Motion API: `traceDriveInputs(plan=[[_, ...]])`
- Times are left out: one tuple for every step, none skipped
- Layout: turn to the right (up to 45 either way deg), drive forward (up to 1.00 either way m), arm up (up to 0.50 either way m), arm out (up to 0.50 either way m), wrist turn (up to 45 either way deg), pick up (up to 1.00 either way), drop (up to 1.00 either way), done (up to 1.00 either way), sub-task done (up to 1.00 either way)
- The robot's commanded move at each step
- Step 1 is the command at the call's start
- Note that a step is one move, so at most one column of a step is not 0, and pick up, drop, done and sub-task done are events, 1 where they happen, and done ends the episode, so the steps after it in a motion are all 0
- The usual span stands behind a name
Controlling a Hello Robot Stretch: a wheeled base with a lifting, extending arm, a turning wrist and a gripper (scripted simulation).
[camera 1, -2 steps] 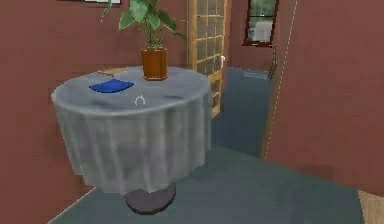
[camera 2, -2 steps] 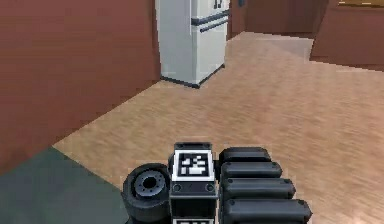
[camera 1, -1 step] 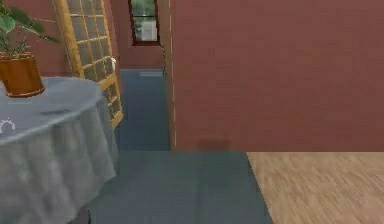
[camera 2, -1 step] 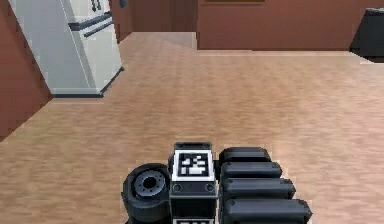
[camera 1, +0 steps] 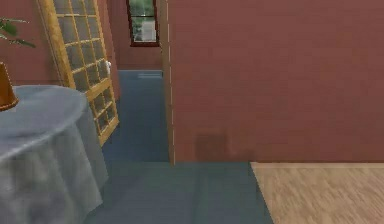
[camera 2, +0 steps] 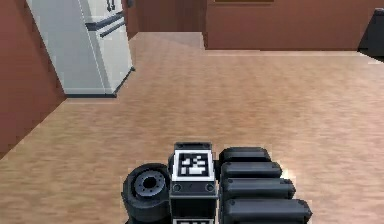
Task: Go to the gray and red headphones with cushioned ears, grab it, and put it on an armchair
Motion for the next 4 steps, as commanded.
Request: traceDriveInputs(plan=[[15.0, 0.0, 0.0, 0.0, 0.0, 0.0, 0.0, 0.0, 0.0], [0.0, 0.45, 0.0, 0.0, 0.0, 0.0, 0.0, 0.0, 0.0], [-12.0, 0.0, 0.0, 0.0, 0.0, 0.0, 0.0, 0.0, 0.0], [0.0, 0.9, 0.0, 0.0, 0.0, 0.0, 0.0, 0.0, 0.0]])
